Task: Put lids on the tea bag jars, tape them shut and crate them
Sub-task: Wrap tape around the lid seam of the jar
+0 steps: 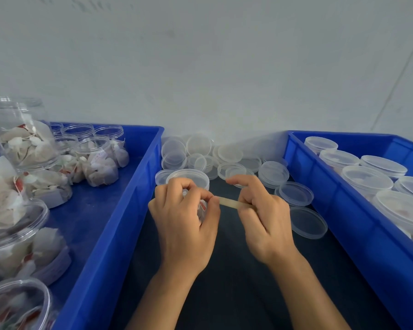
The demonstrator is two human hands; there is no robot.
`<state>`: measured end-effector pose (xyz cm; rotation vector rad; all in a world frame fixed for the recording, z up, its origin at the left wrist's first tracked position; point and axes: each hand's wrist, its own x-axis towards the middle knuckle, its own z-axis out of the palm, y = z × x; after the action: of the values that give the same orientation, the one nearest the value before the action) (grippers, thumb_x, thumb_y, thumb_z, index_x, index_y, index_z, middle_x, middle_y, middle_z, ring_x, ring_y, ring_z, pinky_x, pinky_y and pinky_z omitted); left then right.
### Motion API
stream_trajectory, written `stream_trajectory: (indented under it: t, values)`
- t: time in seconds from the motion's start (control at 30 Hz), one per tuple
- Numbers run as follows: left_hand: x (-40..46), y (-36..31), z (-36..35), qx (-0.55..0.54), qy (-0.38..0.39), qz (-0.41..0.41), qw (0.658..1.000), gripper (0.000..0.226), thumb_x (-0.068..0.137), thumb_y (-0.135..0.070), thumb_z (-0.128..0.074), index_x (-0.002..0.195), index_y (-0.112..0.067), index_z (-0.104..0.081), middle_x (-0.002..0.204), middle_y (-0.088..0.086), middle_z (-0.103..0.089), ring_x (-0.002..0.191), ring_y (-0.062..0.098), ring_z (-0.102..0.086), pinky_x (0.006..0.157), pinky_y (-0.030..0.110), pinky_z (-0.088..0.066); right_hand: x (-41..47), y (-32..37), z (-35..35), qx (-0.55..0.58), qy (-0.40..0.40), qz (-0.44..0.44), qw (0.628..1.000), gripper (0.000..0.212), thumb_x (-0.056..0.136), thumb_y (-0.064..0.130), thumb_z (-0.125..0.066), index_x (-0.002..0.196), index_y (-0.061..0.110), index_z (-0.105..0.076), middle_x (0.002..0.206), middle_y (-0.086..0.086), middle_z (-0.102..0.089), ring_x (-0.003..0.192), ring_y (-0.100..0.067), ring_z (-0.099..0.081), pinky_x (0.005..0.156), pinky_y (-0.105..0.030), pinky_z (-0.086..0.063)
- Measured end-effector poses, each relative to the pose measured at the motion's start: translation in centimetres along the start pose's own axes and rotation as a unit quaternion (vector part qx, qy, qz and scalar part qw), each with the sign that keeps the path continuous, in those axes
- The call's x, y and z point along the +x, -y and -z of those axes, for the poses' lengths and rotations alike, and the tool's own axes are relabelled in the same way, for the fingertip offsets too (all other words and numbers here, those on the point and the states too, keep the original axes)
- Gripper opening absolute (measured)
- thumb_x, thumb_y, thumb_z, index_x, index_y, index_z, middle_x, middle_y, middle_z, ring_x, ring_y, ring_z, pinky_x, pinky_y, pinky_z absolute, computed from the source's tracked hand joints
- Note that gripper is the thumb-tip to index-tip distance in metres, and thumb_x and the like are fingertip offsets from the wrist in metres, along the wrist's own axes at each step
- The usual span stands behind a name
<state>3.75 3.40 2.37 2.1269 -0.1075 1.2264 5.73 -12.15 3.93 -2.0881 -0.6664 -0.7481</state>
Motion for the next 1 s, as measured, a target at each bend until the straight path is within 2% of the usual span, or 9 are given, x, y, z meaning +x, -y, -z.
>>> stream_trajectory:
  t: [0.23,0.4,0.63,0.77,0.83,0.9,1.0]
  values:
    - [0.1,-0.1,0.1,-0.011,0.011,0.013,1.000,0.024,0.097,-0.042,-0.060,0.087,-0.025,-0.073,0.102,-0.010,-0.056,0.096,0.010,-0.042,0.078,0.030,-0.025,-0.2,-0.3,-0.5,0.055,-0.025,0.006,0.998,0.040,0.087,0.012,-0.042,0.121,0.022,-0.062,0.062,0.009,-0.048,0.053,-0.021,-0.047,0.051,-0.040,-0.041]
    - [0.2,-0.2,0.2,-0.020,0.017,0.025,0.999,0.026,0.096,-0.044,-0.057,0.087,-0.026,-0.073,0.103,-0.010,-0.055,0.097,0.010,-0.042,0.079,0.028,-0.023,-0.2,-0.2,-0.6,0.079,-0.034,0.007,0.996,0.041,0.086,0.005,-0.045,0.120,0.021,-0.062,0.059,0.007,-0.047,0.051,-0.022,-0.045,0.050,-0.042,-0.041]
    - [0.0,-0.2,0.1,-0.044,0.028,0.044,0.998,0.011,0.093,-0.041,-0.060,0.088,-0.030,-0.062,0.105,-0.017,-0.049,0.100,0.008,-0.041,0.081,0.032,-0.027,-0.2,0.3,-0.8,0.122,-0.039,-0.023,0.992,0.024,0.095,0.014,-0.059,0.115,0.027,-0.062,0.051,-0.003,-0.041,0.042,-0.024,-0.036,0.044,-0.038,-0.034]
    - [-0.1,0.1,0.1,-0.064,0.028,0.074,0.995,0.003,0.092,-0.033,-0.061,0.091,-0.031,-0.062,0.104,-0.019,-0.049,0.102,0.009,-0.042,0.083,0.034,-0.031,-0.1,0.6,-0.7,0.172,-0.057,-0.031,0.983,0.021,0.094,0.019,-0.058,0.112,0.029,-0.063,0.050,-0.004,-0.037,0.043,-0.016,-0.031,0.047,-0.029,-0.029]
    - [-0.1,0.0,0.2,-0.092,0.012,0.090,0.992,0.011,0.094,-0.028,-0.054,0.089,-0.029,-0.064,0.100,-0.018,-0.054,0.102,0.010,-0.045,0.082,0.038,-0.034,-0.1,0.7,-0.7,0.191,-0.060,-0.034,0.979,0.020,0.093,0.023,-0.058,0.111,0.032,-0.063,0.051,-0.005,-0.038,0.045,-0.013,-0.031,0.048,-0.027,-0.029]
    - [-0.1,-0.3,0.5,-0.119,-0.003,0.098,0.988,0.021,0.100,-0.034,-0.044,0.089,-0.031,-0.062,0.098,-0.017,-0.058,0.102,0.009,-0.048,0.082,0.036,-0.035,-0.1,0.9,-0.7,0.192,-0.061,-0.027,0.979,0.019,0.094,0.026,-0.060,0.110,0.033,-0.063,0.051,-0.005,-0.039,0.045,-0.013,-0.032,0.047,-0.027,-0.029]
    - [-0.1,-0.6,0.4,-0.089,0.016,0.092,0.992,0.025,0.101,-0.050,-0.045,0.092,-0.036,-0.063,0.101,-0.019,-0.058,0.103,0.009,-0.046,0.084,0.036,-0.033,-0.1,1.2,-0.8,0.183,-0.058,-0.021,0.981,0.017,0.094,0.025,-0.062,0.110,0.031,-0.064,0.050,-0.005,-0.036,0.044,-0.017,-0.030,0.047,-0.028,-0.030]
